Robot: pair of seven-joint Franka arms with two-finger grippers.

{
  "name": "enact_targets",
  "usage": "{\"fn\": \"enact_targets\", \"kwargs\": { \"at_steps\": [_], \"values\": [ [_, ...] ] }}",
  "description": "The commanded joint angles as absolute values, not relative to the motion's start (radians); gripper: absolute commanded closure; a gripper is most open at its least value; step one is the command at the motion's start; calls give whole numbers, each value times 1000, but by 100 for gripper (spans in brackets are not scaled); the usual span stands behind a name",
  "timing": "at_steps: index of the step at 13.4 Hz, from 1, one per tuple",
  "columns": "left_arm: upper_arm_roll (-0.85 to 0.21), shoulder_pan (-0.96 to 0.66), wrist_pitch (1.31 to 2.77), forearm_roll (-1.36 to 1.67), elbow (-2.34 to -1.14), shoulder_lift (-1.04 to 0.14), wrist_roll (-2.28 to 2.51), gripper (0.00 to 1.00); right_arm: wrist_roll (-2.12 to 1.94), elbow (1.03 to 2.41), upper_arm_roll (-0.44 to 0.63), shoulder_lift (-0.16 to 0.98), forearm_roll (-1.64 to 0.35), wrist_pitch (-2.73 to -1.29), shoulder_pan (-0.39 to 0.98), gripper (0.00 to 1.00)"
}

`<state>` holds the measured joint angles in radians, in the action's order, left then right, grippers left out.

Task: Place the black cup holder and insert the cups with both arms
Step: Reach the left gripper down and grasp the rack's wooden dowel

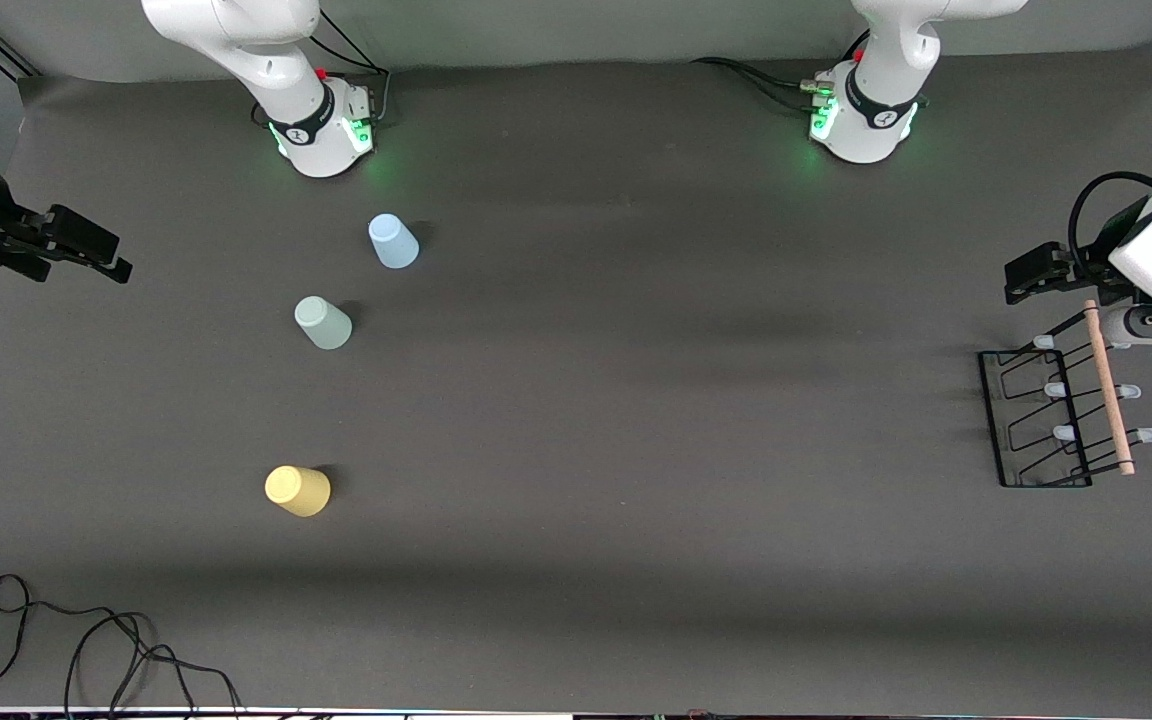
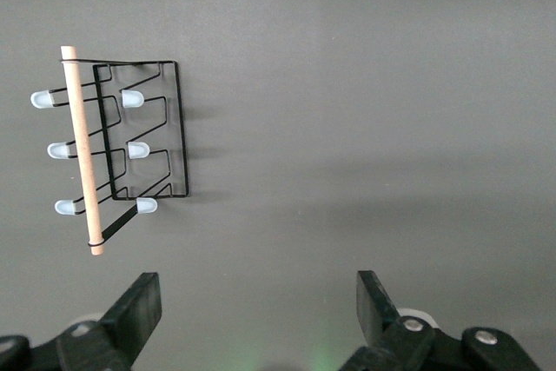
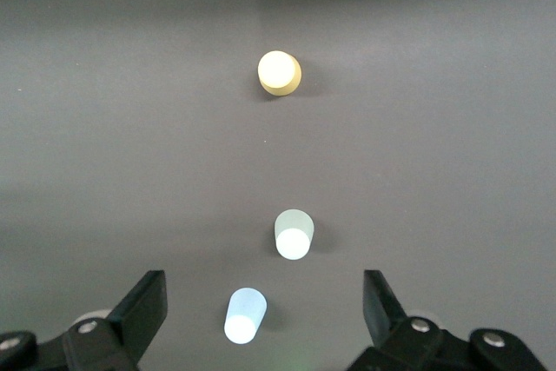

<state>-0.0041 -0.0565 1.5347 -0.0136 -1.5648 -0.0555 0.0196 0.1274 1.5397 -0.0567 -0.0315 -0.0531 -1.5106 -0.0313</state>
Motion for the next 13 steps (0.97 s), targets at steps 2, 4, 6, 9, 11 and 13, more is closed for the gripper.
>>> {"fn": "enact_targets", "kwargs": {
  "at_steps": [2,4,6,9,11,13],
  "values": [
    [3,-67,1539,-31,-1565,-46,9,0,146,1493,-25,-8,-11,-1488,9,0],
    [3,-67,1540,-31,-1565,-48,9,0,141,1499,-5,20,-12,-1486,18,0],
    [5,-67,1542,-32,-1565,-49,9,0,143,1494,-5,49,-12,-1500,18,0],
    [9,-42,1540,-37,-1575,-37,-3,0,141,1505,-5,38,-12,-1500,17,0],
    [11,39,1540,-37,-1588,-26,-110,0,123,1515,-5,37,-3,-1523,18,0],
    [11,154,1540,-37,-1601,-20,-220,0,121,1557,-5,12,44,-1561,25,0]
  ]
}}
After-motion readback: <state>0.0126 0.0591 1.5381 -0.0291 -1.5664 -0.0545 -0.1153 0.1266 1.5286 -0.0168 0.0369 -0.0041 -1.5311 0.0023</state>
